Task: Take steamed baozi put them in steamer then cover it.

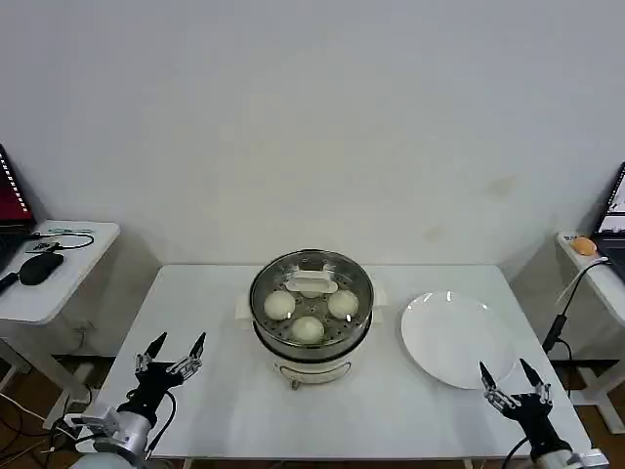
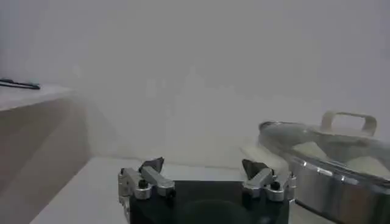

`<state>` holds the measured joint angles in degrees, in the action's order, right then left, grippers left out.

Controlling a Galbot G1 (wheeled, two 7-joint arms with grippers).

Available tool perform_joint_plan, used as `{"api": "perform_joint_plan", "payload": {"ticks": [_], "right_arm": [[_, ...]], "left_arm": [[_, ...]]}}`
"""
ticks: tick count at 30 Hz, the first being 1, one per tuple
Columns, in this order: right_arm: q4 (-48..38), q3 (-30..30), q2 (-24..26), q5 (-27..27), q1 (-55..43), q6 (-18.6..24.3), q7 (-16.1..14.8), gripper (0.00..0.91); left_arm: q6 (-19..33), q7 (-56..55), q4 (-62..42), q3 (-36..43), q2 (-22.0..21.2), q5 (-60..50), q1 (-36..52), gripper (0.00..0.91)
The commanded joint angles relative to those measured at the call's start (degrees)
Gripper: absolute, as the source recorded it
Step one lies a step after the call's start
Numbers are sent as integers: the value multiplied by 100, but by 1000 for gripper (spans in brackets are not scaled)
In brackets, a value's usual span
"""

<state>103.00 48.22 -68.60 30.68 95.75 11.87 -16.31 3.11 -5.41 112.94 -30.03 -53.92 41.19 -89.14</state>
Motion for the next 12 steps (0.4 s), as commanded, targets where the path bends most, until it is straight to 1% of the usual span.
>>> {"api": "perform_joint_plan", "payload": {"ticks": [1,12], "right_arm": [[-2,-7,-17,-38,15,14,-3,907],[-3,-26,-54,-108,6,16,-14,907]], "left_arm": [[-57,-9,-22,6,18,85,65,907],[-78,-20,-37,59,25,99,110,907]]}}
